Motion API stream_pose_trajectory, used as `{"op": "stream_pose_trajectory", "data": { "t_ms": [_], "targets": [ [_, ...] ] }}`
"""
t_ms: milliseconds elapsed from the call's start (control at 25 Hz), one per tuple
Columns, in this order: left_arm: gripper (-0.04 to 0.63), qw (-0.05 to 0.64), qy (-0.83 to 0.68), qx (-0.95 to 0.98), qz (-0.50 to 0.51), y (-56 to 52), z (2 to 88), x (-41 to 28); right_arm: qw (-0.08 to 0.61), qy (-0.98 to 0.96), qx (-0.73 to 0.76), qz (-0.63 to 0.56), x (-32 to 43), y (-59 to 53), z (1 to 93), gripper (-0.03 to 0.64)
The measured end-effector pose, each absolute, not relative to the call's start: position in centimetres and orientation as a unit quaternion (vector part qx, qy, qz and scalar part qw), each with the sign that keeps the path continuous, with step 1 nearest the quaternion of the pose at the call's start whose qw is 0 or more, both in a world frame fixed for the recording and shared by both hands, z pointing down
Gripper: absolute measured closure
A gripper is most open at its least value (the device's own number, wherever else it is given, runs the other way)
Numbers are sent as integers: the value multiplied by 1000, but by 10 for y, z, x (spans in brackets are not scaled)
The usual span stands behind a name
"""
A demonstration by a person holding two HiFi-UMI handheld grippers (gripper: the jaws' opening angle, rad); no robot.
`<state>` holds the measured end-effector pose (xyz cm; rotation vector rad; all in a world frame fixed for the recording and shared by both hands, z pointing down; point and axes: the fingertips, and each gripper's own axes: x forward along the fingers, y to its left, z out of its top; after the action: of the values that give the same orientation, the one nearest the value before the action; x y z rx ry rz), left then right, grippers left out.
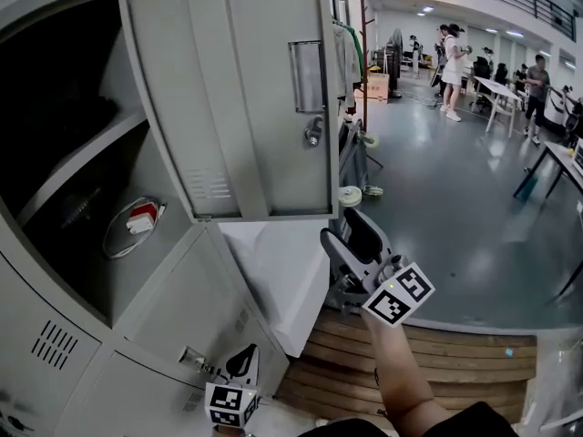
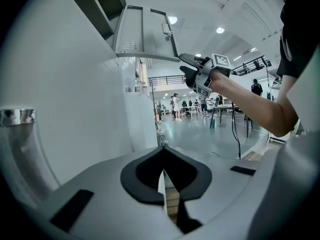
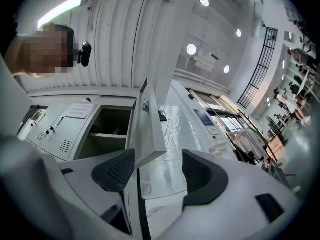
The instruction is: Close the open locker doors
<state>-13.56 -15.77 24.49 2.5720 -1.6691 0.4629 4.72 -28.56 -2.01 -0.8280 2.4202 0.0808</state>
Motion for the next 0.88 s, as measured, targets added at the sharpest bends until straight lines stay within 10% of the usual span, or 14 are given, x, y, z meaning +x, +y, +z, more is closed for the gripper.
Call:
{"op": "stream_pose_trajectory", "data": {
  "t_ms": [880],
  "targets": [
    [578, 25, -567, 810, 150, -123, 245, -171, 321, 906, -272, 46, 22, -254, -45, 314]
  ]
}}
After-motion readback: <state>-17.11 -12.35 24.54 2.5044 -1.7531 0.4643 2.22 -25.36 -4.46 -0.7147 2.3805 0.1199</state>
